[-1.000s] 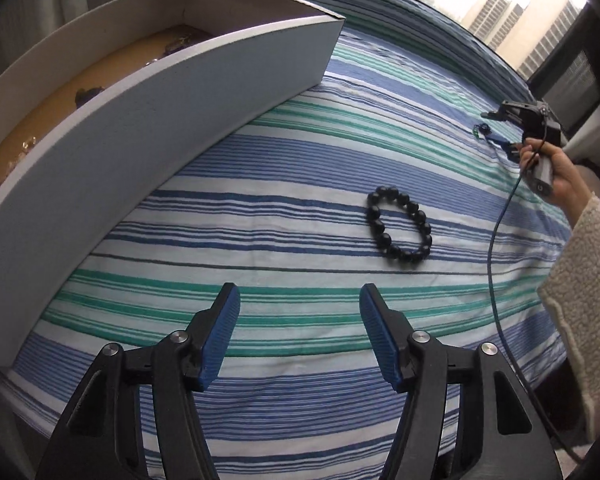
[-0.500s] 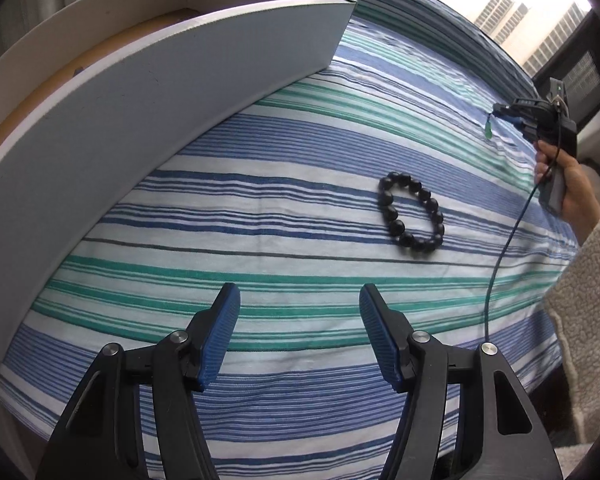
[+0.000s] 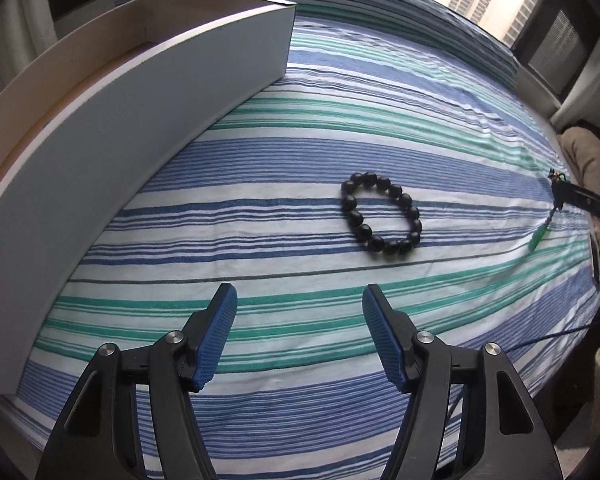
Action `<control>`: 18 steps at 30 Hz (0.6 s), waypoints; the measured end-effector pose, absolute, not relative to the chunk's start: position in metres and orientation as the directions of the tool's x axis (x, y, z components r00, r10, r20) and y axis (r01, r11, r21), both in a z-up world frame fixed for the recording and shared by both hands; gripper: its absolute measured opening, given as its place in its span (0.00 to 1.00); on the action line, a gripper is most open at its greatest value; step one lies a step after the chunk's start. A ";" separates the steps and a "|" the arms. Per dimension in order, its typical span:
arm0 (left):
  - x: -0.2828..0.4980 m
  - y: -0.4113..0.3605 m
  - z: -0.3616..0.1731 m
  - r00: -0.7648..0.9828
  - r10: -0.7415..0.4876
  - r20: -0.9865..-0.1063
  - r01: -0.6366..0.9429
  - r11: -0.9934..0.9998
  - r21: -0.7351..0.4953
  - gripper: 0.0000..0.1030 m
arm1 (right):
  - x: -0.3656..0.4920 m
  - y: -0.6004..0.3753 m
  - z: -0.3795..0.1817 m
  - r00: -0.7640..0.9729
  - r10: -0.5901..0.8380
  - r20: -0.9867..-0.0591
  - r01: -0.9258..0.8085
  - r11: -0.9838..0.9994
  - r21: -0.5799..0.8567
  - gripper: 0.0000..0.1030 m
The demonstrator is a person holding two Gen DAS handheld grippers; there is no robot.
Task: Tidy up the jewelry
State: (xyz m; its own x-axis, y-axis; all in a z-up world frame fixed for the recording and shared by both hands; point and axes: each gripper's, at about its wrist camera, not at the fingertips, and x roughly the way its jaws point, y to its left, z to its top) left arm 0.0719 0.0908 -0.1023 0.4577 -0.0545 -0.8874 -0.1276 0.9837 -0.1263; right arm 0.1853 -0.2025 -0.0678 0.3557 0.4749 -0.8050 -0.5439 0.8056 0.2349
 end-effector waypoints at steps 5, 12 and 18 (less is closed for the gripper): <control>0.071 0.091 -0.103 0.454 -0.002 -0.891 -0.139 0.988 -0.073 0.66 | 0.152 -0.180 -0.107 0.379 0.356 -0.854 -0.570 0.817 0.087 0.13; 0.064 0.096 -0.100 0.463 0.050 -0.885 -0.152 0.988 -0.024 0.72 | 0.140 -0.180 -0.114 0.388 0.369 -0.845 -0.527 0.841 0.125 0.40; 0.073 0.099 -0.107 0.458 -0.019 -0.889 -0.150 0.984 -0.098 0.73 | 0.126 -0.213 -0.088 0.436 0.402 -0.805 -0.469 0.865 0.178 0.40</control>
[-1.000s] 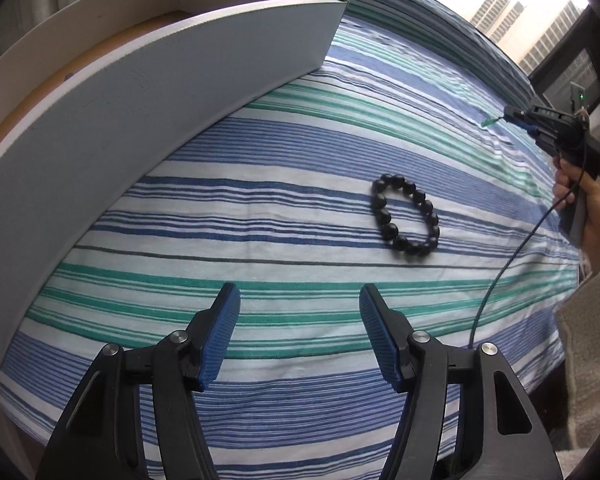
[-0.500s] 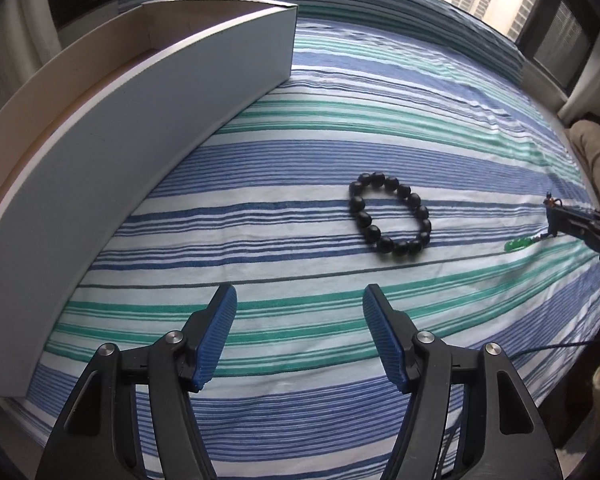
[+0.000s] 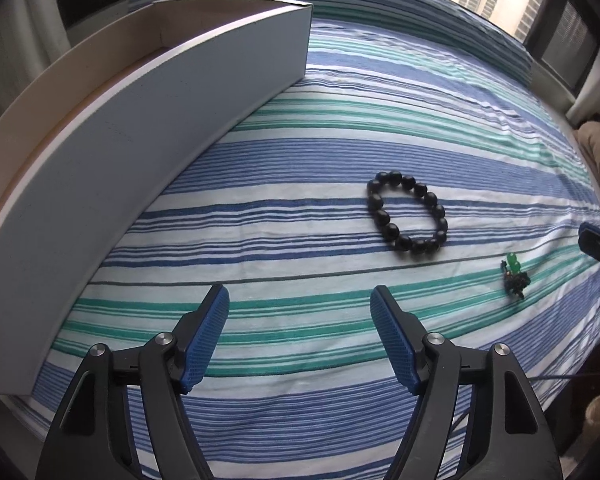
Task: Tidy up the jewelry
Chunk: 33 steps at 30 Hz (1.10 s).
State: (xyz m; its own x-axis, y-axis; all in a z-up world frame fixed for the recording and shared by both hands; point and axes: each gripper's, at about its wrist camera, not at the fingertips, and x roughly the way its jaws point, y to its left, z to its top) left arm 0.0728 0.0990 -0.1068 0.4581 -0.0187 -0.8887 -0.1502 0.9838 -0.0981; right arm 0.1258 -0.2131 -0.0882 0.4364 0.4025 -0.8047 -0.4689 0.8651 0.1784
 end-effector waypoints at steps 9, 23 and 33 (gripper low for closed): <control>0.146 0.044 -0.135 0.437 -0.064 -0.897 -0.073 0.992 -0.106 0.53 | 0.110 -0.236 -0.106 0.414 0.370 -0.832 -0.475 0.867 0.150 0.42; 0.111 0.068 -0.088 0.515 -0.188 -0.837 -0.017 0.973 -0.228 0.08 | 0.116 -0.168 -0.144 0.350 0.404 -0.845 -0.583 0.800 0.141 0.07; 0.050 0.179 0.057 0.670 -0.112 -0.734 -0.110 0.963 -0.248 0.09 | 0.129 -0.083 0.001 0.271 0.662 -0.699 -0.753 0.598 0.274 0.07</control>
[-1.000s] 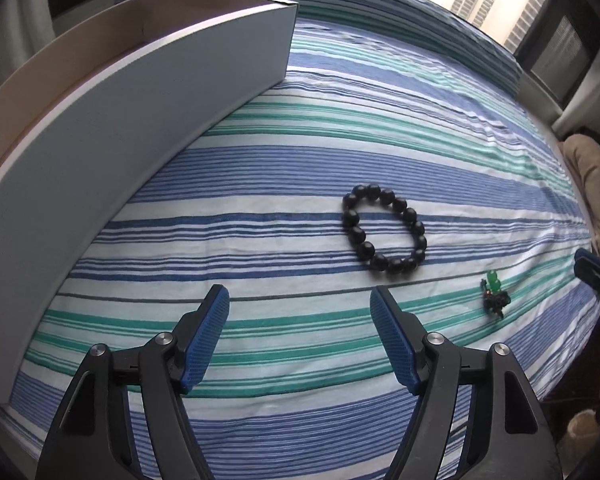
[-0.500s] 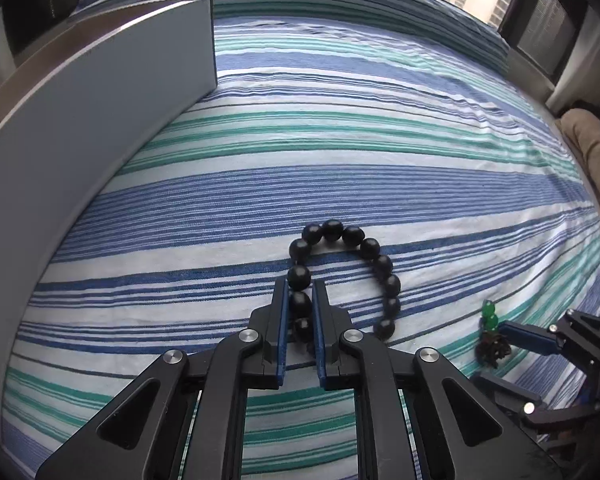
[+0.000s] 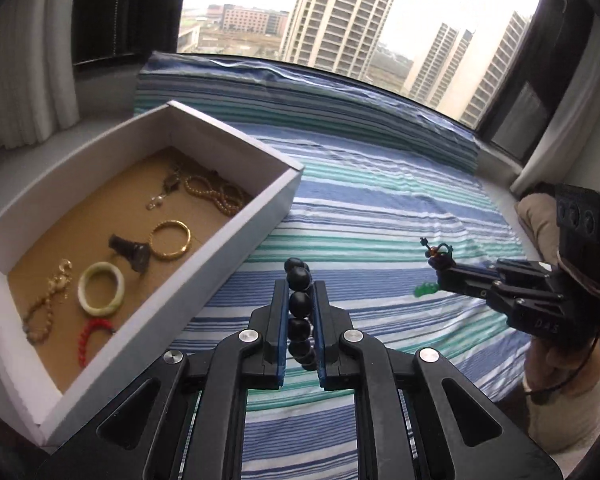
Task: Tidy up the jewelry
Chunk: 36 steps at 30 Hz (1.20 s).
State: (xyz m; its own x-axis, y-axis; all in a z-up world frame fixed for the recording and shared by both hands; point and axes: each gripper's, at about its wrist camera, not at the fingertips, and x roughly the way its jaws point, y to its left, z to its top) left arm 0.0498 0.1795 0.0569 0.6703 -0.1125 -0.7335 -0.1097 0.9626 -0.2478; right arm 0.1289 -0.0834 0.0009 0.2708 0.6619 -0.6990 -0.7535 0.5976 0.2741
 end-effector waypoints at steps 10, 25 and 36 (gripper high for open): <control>0.044 0.323 0.037 0.579 0.230 -0.782 -0.452 0.889 -0.074 0.10 | 0.146 0.129 0.024 0.122 0.694 -0.710 -0.886 0.399 0.238 0.07; -0.004 0.349 0.009 0.519 0.423 -0.743 -0.686 0.725 -0.066 0.98 | 0.118 0.184 -0.025 0.324 0.532 -0.782 -0.868 0.495 -0.022 0.75; -0.009 0.340 0.016 0.404 0.570 -0.716 -0.737 0.666 0.115 0.99 | 0.108 0.194 -0.015 0.373 0.559 -0.741 -0.875 0.478 -0.080 0.76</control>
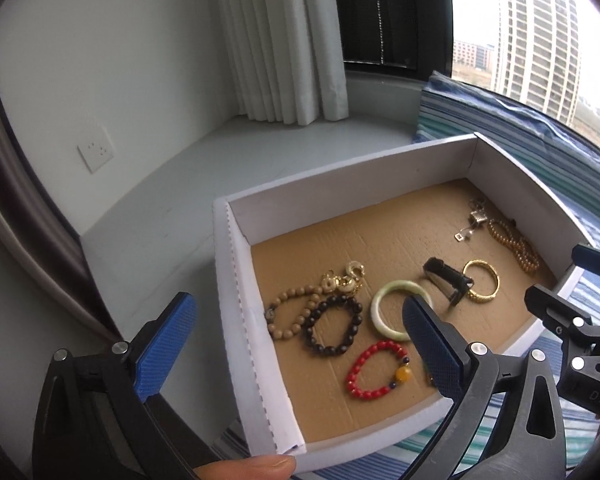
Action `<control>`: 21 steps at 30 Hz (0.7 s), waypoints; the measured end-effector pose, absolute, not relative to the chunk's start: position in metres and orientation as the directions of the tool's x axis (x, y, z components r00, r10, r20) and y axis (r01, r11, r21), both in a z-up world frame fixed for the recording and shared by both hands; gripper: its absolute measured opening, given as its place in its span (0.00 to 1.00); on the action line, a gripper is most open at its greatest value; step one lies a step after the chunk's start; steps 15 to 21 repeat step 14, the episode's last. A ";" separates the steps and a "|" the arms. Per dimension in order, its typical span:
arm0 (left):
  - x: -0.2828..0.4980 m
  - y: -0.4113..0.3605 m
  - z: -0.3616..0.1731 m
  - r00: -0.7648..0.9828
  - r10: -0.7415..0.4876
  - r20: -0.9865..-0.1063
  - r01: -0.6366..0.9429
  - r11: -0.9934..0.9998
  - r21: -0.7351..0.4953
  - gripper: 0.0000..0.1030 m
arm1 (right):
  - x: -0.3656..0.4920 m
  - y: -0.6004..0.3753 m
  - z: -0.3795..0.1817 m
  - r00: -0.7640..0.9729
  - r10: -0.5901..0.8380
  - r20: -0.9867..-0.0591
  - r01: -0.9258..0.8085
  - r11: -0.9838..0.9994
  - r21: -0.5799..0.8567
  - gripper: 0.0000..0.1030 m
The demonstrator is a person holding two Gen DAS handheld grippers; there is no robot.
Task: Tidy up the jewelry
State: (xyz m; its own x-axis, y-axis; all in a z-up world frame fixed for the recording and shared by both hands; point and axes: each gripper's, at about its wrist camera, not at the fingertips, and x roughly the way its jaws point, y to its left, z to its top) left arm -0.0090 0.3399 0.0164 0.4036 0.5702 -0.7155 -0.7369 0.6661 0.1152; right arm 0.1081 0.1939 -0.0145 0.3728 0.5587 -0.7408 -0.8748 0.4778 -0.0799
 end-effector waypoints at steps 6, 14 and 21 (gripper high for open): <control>-0.009 0.345 0.015 0.439 0.496 -0.749 -0.725 0.688 0.030 0.99 | 0.103 0.198 -0.018 0.367 0.556 -0.746 -0.881 0.466 -0.086 0.76; -0.005 0.332 0.016 0.477 0.496 -0.725 -0.704 0.710 0.023 0.99 | 0.105 0.195 -0.023 0.364 0.550 -0.752 -0.878 0.473 -0.079 0.76; -0.005 0.332 0.016 0.477 0.496 -0.725 -0.704 0.710 0.023 0.99 | 0.105 0.195 -0.023 0.364 0.550 -0.752 -0.878 0.473 -0.079 0.76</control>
